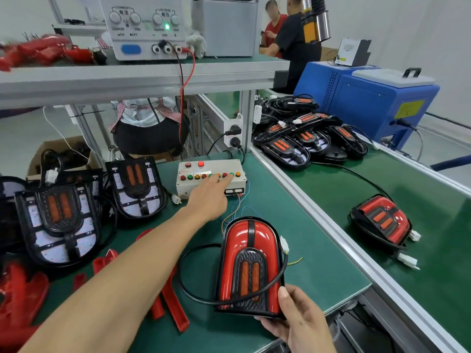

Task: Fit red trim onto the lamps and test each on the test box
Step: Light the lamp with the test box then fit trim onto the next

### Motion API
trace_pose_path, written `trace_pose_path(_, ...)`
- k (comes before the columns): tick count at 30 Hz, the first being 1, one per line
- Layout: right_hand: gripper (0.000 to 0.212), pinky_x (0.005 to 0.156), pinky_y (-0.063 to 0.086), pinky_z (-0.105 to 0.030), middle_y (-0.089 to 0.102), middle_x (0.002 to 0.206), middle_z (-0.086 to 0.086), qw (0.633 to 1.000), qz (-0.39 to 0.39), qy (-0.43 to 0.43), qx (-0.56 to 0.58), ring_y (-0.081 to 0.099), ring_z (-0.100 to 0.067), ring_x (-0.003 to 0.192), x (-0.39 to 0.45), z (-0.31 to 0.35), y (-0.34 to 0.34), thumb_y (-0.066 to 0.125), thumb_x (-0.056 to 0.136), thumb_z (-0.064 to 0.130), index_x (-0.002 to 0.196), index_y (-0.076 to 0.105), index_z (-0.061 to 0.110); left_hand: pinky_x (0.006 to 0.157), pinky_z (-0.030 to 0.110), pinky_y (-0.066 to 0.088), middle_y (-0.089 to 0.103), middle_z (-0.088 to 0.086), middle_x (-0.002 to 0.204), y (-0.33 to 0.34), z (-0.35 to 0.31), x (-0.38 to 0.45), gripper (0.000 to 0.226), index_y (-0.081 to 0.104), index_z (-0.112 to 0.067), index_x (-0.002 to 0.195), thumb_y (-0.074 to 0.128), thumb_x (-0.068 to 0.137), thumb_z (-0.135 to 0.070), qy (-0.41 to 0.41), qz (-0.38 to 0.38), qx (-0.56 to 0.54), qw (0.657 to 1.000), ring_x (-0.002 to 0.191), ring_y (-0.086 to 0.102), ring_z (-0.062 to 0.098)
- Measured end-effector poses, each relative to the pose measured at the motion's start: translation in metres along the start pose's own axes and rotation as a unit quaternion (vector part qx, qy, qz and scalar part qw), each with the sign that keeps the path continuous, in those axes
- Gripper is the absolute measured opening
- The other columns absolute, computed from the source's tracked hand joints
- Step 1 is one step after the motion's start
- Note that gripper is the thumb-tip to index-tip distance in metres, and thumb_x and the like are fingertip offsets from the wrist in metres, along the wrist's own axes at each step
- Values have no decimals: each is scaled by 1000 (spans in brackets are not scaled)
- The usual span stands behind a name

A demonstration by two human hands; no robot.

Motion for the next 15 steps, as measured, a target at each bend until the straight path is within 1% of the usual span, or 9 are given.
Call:
trace_pose_path(2, 24, 63, 63, -33, 75, 93, -25, 1000, 1, 0, 5, 76, -43, 83, 0, 0, 1, 59, 99, 20, 105, 65, -3, 89, 43, 51, 46, 6, 137, 0, -5, 5, 72, 19, -33, 161, 48, 98, -15, -11, 15, 11, 1000, 123, 46, 27)
trace_pose_path(3, 24, 64, 63, -33, 75, 94, -25, 1000, 2, -1, 5, 76, -43, 84, 0, 0, 1, 59, 99, 20, 106, 65, -3, 89, 44, 49, 45, 8, 139, 0, -6, 8, 75, 16, -34, 162, 49, 97, -15, -19, 25, 12, 999, 126, 45, 28)
trace_pose_path(6, 25, 66, 63, -32, 76, 95, -24, 1000, 3, -5, 1, 76, -42, 86, -1, 1, 1, 59, 99, 22, 106, 65, -2, 95, 47, 48, 40, 10, 148, 0, -8, 15, 80, 12, -35, 162, 52, 96, -15, -36, 53, 10, 998, 134, 41, 33)
trace_pose_path(10, 21, 65, 64, -31, 76, 93, -24, 1000, -3, -10, 0, 76, -41, 84, -2, 1, 1, 57, 101, 18, 105, 65, -2, 96, 48, 47, 41, 12, 147, 0, -11, 19, 80, 17, -35, 161, 55, 93, -16, -43, 68, 18, 997, 133, 42, 34)
trace_pose_path(13, 17, 59, 63, -32, 74, 88, -29, 1000, -12, -9, 19, 75, -41, 74, -2, 2, 2, 55, 102, 11, 103, 63, -4, 92, 47, 48, 50, 17, 139, -2, -10, 21, 78, 21, -37, 159, 52, 91, -13, -38, 65, 21, 997, 126, 50, 38)
trace_pose_path(15, 16, 56, 63, -31, 73, 89, -31, 1000, -16, -11, 21, 75, -40, 71, -1, 2, 3, 55, 102, 8, 103, 62, -5, 90, 46, 50, 55, 17, 136, -3, -11, 23, 78, 23, -37, 159, 49, 90, -11, -37, 71, 21, 997, 121, 55, 39)
Point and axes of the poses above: each hand's wrist, its own x-axis towards the middle knuckle, its own y-axis out of the palm, z = x × y, the point moved 2 cm from there along x, towards the middle knuckle
